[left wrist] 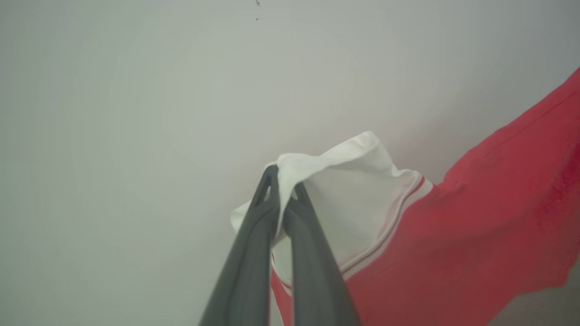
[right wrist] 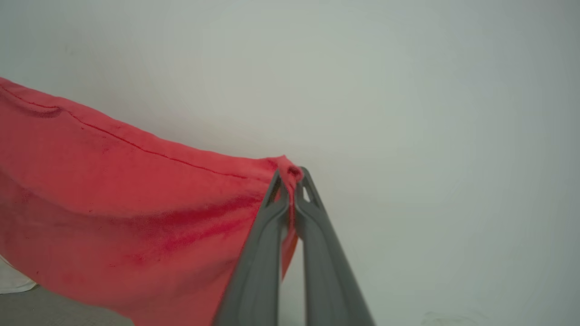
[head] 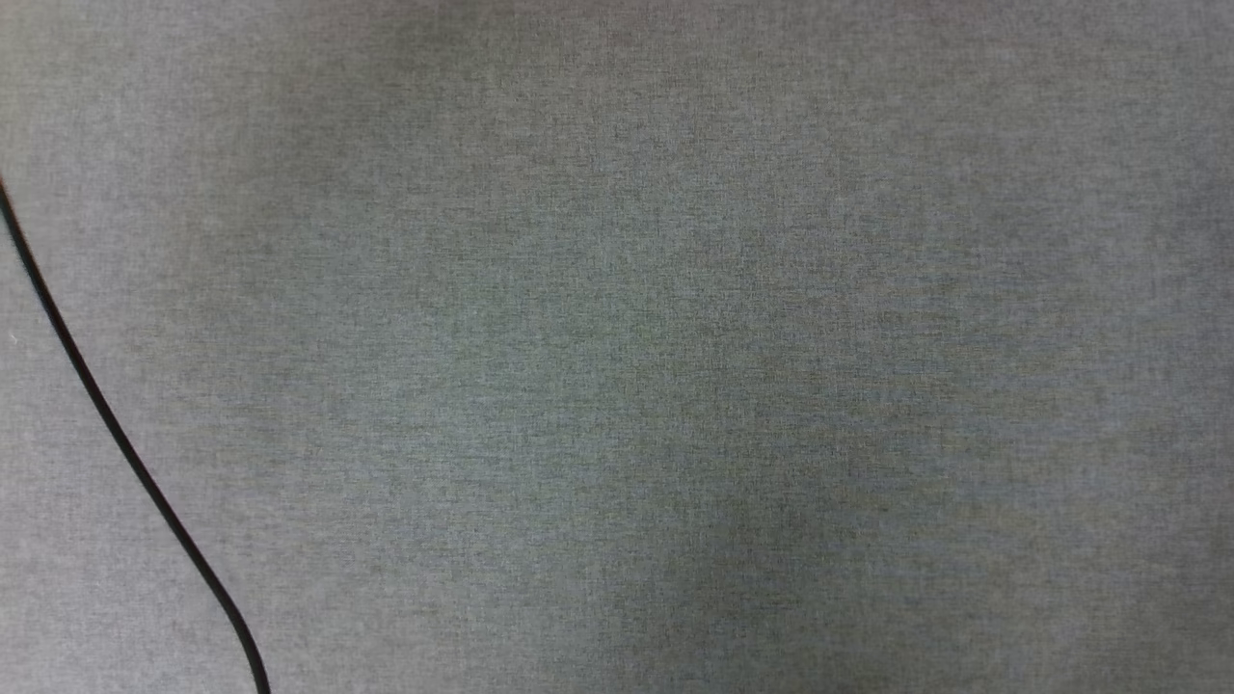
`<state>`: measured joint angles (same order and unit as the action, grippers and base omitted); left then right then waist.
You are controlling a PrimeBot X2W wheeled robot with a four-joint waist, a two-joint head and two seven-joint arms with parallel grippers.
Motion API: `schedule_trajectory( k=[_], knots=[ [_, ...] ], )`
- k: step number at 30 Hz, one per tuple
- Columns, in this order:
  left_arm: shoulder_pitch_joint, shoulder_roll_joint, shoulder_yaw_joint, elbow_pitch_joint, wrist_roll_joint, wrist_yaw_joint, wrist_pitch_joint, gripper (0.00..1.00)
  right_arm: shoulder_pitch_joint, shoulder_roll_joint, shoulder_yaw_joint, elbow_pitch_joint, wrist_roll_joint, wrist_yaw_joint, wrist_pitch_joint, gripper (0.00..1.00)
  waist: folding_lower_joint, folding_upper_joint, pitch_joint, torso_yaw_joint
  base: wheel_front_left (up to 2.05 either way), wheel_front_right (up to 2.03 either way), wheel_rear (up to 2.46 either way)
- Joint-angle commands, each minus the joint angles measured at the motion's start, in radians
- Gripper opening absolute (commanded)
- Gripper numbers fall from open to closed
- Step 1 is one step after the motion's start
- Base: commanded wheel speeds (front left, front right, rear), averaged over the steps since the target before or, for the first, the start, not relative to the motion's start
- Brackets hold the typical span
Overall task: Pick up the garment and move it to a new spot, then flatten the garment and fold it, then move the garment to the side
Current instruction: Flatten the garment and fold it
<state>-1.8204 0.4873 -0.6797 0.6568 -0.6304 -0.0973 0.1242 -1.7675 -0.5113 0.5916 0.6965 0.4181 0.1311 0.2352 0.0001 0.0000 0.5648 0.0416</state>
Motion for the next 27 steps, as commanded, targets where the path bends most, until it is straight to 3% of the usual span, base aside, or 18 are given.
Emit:
schedule_trajectory(
  k=[1,11,15,20,27],
  knots=[
    [0.032,-0.007,-0.005,0.016,-0.013,-0.006,-0.017,0.0,0.032,0.012,0.021,0.017,0.014,-0.001,-0.016,0.0,-0.0001,0.0,0.0,-0.001,0.0,0.0,0.0],
    [0.32,-0.003,-0.054,0.078,-0.049,-0.017,-0.133,0.0,0.241,0.04,0.155,0.096,0.131,-0.001,-0.137,0.0,-0.0001,0.0,-0.056,-0.016,0.0,0.0,0.0],
    [0.493,0.012,-0.067,0.063,-0.072,-0.003,-0.188,0.0,0.364,0.032,0.21,0.096,0.191,-0.001,-0.185,0.0,-0.0001,0.0,-0.102,-0.02,0.0,0.0,0.0],
    [0.746,0.025,-0.078,-0.018,-0.107,0.056,-0.24,0.0,0.544,-0.002,0.282,0.06,0.264,-0.001,-0.234,0.0,-0.0001,0.0,-0.183,-0.015,0.0,0.0,0.0],
    [1.135,0.082,-0.08,-0.225,-0.183,0.182,-0.276,0.0,0.793,-0.068,0.334,-0.008,0.344,-0.001,-0.273,0.0,-0.0001,0.0,-0.302,-0.01,0.0,0.0,0.0]
  ],
)
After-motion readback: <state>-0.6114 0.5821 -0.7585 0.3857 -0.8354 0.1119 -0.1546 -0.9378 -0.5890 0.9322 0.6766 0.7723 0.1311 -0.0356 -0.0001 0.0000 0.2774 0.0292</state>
